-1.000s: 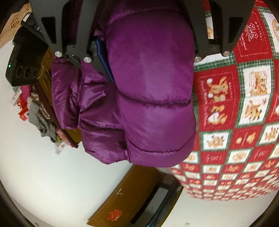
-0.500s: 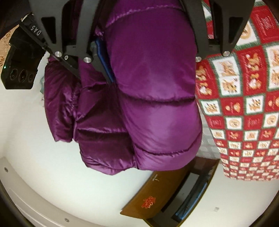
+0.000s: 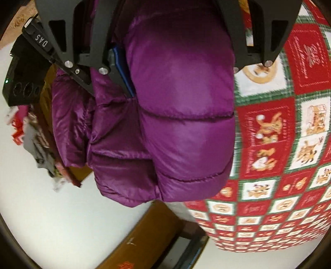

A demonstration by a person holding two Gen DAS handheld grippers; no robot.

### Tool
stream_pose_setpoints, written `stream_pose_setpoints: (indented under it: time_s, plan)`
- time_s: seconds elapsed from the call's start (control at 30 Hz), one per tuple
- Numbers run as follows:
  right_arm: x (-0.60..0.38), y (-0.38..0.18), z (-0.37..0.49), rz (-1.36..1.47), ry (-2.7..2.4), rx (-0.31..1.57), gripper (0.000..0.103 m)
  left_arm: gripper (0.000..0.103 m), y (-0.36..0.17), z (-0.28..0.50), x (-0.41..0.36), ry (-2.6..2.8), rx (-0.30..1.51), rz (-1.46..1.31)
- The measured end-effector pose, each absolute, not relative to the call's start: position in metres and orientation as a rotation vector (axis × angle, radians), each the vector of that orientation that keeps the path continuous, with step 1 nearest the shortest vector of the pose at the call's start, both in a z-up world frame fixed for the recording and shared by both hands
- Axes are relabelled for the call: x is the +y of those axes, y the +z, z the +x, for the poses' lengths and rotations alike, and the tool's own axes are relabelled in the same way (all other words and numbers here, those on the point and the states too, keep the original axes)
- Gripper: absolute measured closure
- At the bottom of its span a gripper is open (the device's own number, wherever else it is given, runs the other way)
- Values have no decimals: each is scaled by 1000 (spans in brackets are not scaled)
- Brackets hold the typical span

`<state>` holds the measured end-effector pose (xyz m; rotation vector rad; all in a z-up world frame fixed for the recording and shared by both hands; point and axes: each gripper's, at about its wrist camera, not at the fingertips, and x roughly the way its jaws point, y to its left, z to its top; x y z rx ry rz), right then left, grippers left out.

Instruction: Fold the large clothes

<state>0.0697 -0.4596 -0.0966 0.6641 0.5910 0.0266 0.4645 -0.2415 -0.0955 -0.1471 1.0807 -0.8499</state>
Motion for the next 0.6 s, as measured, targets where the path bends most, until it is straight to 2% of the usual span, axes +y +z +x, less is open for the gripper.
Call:
stream_pose_setpoints:
  time_s: [0.17, 0.27, 0.33, 0.43, 0.6]
  plan:
    - [-462, -128, 92, 738, 32, 614, 80, 29, -102, 480, -244, -783, 1072, -100]
    - [-468, -147, 96, 831, 49, 599, 81, 16, -118, 487, -237, -737, 1056, -72]
    - [-469, -150, 98, 831, 52, 603, 81, 2, -129, 490, -237, -700, 1031, -38]
    - [-464, -142, 101, 750, 42, 632, 81, 0, -129, 487, -232, -688, 1006, -28]
    - [-466, -104, 80, 583, -66, 646, 73, 0, -116, 483, -225, -702, 945, 31]
